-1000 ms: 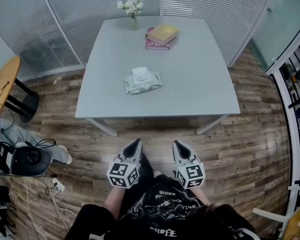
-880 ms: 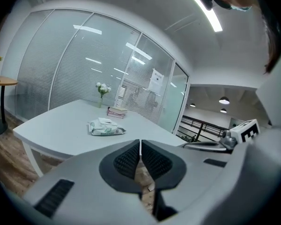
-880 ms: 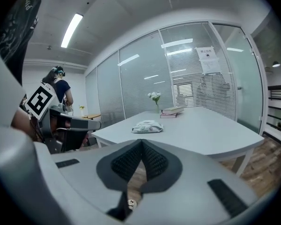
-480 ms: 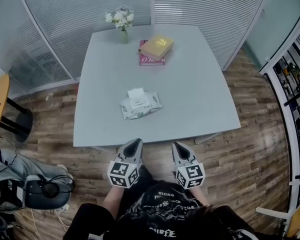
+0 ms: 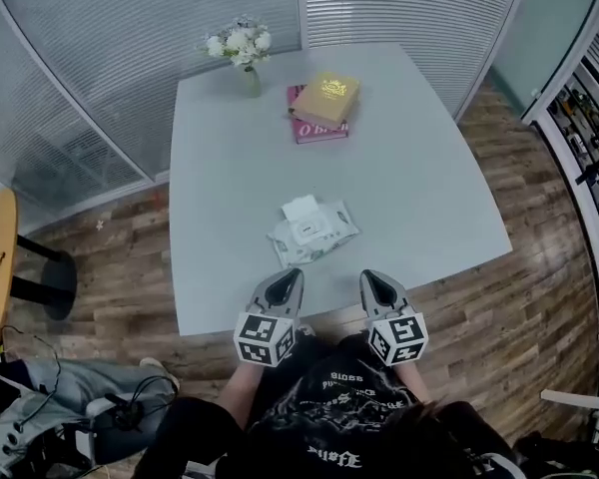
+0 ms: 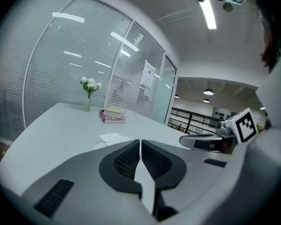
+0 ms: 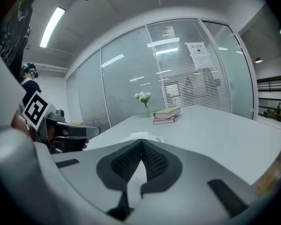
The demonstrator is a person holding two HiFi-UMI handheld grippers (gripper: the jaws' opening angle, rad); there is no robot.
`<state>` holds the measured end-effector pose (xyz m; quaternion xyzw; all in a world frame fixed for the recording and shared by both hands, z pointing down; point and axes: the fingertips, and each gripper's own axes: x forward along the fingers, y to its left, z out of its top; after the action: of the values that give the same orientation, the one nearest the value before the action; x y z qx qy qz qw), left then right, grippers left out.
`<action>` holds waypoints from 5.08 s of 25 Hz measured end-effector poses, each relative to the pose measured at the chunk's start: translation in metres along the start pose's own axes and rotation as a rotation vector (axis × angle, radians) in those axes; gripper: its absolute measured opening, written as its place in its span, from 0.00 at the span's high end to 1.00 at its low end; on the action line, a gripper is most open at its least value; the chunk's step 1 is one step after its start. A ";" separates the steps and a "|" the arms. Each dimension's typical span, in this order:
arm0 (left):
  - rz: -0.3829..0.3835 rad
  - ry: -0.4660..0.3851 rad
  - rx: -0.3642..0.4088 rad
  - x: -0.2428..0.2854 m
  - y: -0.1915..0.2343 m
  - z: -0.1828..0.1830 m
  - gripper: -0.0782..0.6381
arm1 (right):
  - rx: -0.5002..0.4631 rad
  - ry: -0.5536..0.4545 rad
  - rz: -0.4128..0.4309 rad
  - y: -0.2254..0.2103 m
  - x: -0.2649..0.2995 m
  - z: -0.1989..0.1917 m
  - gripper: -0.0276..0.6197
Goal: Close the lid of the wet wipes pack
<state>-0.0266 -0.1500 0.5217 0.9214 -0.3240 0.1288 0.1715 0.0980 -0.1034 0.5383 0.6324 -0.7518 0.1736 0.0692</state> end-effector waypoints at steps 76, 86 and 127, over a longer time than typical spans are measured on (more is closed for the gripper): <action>0.402 0.233 -0.148 0.096 0.107 -0.047 0.87 | 0.028 0.675 0.737 0.002 0.245 0.027 0.91; 0.394 0.204 -0.152 0.097 0.107 -0.046 0.87 | -0.142 0.587 0.772 0.011 0.220 0.033 0.91; 0.401 0.116 -0.382 0.055 0.101 -0.046 0.87 | -0.619 0.324 0.621 0.015 0.155 0.002 0.85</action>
<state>-0.0559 -0.2360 0.6064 0.7812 -0.5076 0.1495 0.3313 0.0539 -0.2453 0.5835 0.2919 -0.9014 0.0503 0.3158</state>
